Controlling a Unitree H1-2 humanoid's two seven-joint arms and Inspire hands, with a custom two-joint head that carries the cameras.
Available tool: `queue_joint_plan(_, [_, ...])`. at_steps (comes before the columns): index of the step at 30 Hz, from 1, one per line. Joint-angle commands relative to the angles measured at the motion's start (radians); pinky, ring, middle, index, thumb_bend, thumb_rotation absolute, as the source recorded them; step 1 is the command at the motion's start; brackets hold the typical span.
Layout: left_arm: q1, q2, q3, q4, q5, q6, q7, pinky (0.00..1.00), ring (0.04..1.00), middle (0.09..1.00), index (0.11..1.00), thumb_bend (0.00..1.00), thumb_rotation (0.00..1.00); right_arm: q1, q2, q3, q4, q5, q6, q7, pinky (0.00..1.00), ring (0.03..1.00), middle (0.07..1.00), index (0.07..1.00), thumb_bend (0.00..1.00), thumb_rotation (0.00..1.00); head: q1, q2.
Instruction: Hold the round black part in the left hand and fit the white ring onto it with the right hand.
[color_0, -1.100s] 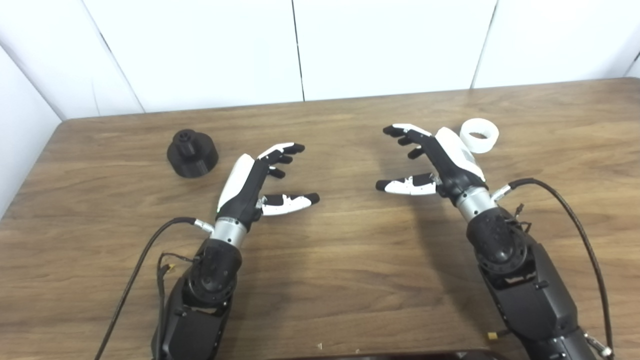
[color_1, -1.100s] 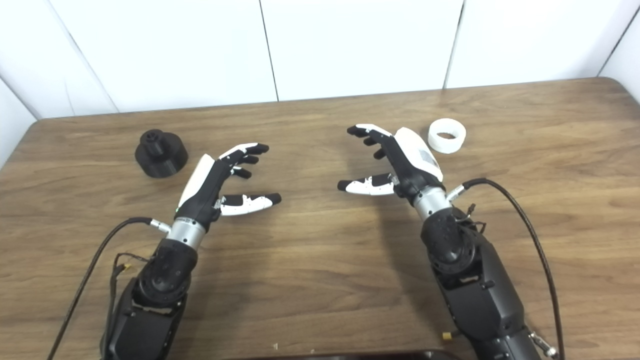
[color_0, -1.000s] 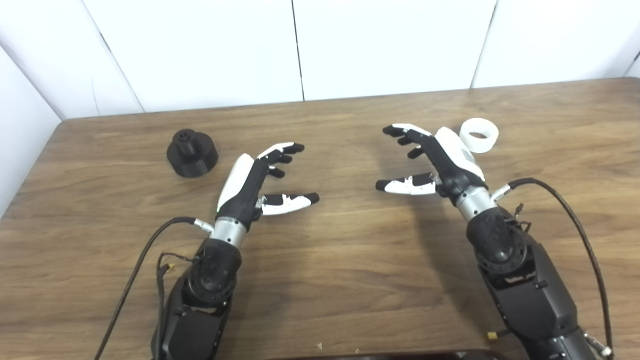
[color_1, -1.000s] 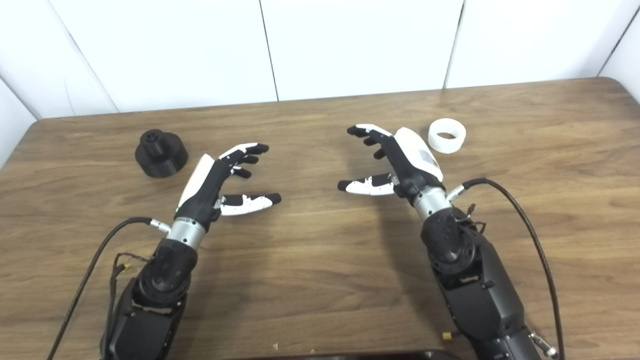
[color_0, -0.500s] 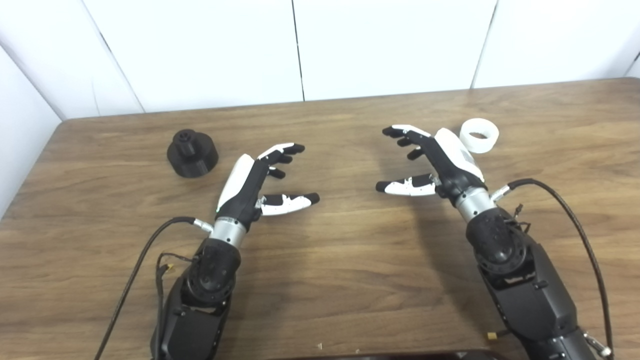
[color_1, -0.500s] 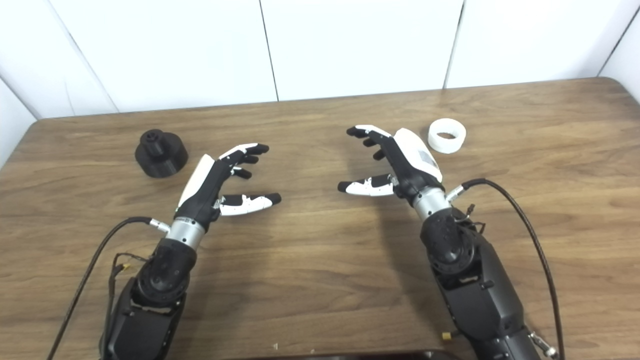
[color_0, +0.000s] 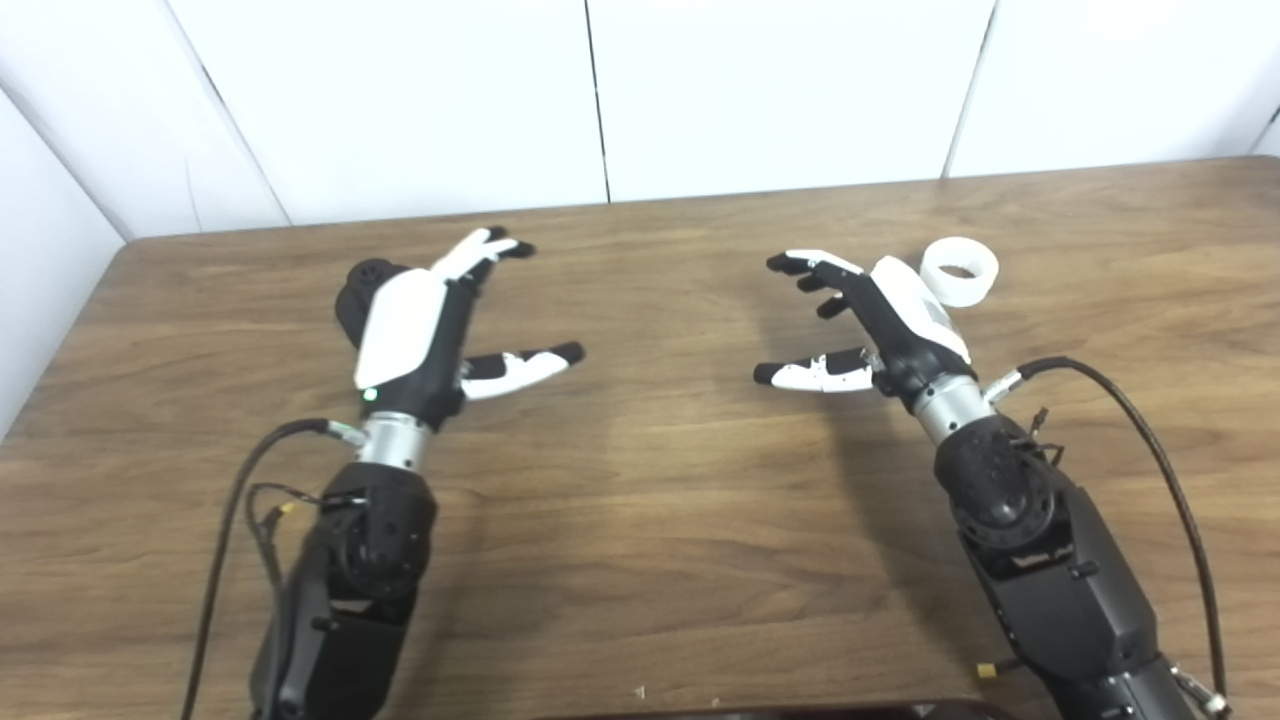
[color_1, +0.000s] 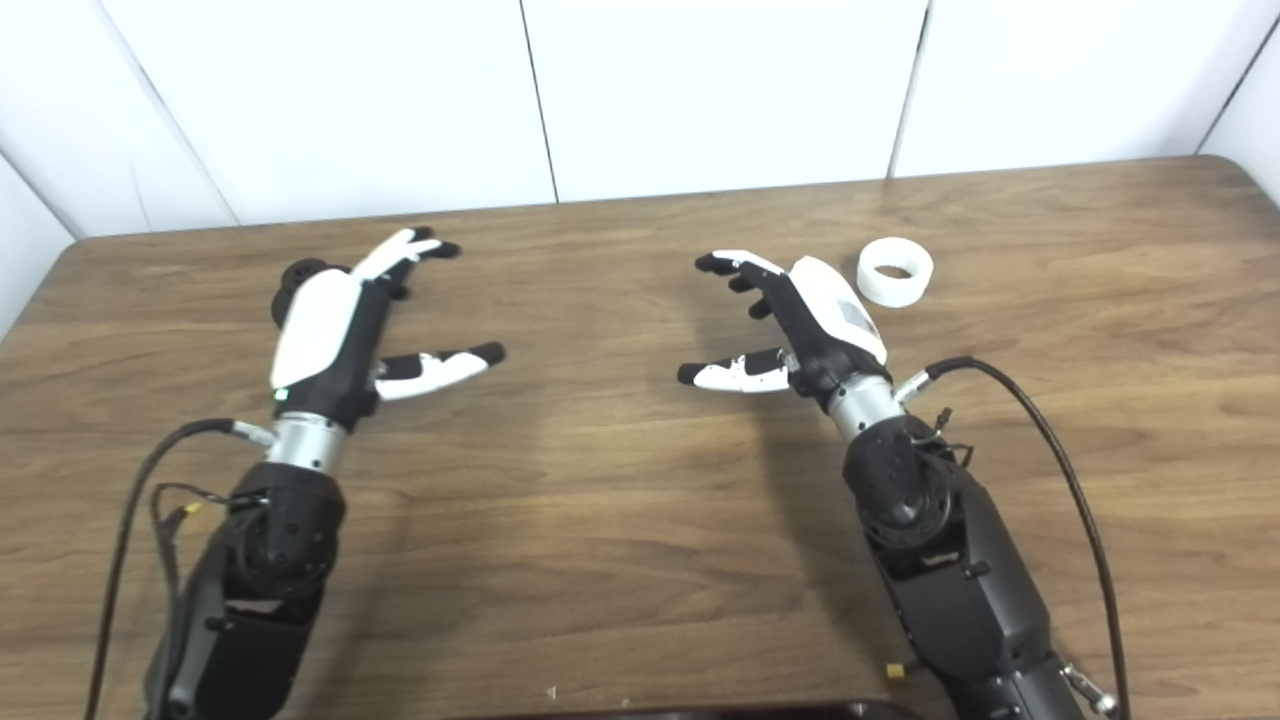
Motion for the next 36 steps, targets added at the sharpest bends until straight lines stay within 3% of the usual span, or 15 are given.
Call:
queue_joint_plan(1, [-0.039,0.048,0.027,-0.052,0.059,0.019,0.024,0.85,0.98,0.989,0.808,0.92,0.5,-0.048,-0.004,-0.004,-0.01,-0.01,-0.034,-0.026,0.68,0.803,0.836,0.808,0.74,0.24,0.003,-0.001])
queue_joint_plan(6, [-0.047,0.1,0.074,-0.021,0.063,0.048,0.021,0.91,1.0,1.0,0.818,0.93,0.47,-0.053,-0.006,-0.006,-0.007,-0.001,-0.039,-0.024,0.68,0.806,0.837,0.809,0.74,0.24,0.01,-0.002])
queue_joint_plan(12, [-0.05,0.112,0.103,0.043,0.076,0.086,0.063,0.98,1.0,1.0,0.85,0.95,0.46,-0.055,-0.01,-0.005,-0.002,-0.002,-0.045,-0.026,0.68,0.801,0.837,0.807,0.74,0.24,0.015,-0.002])
queue_joint_plan(19, [-0.079,0.13,0.118,0.172,0.102,0.123,0.149,0.96,1.0,1.0,0.885,0.96,0.43,-0.047,-0.014,-0.008,-0.004,0.009,-0.064,-0.031,0.68,0.803,0.836,0.805,0.74,0.22,0.021,-0.002])
queue_joint_plan(36, [-0.157,0.176,0.11,0.431,0.035,0.15,0.202,0.98,1.0,1.0,0.906,1.0,0.44,-0.039,-0.018,-0.016,0.004,0.014,-0.088,-0.037,0.67,0.799,0.835,0.802,0.74,0.21,0.018,0.0])
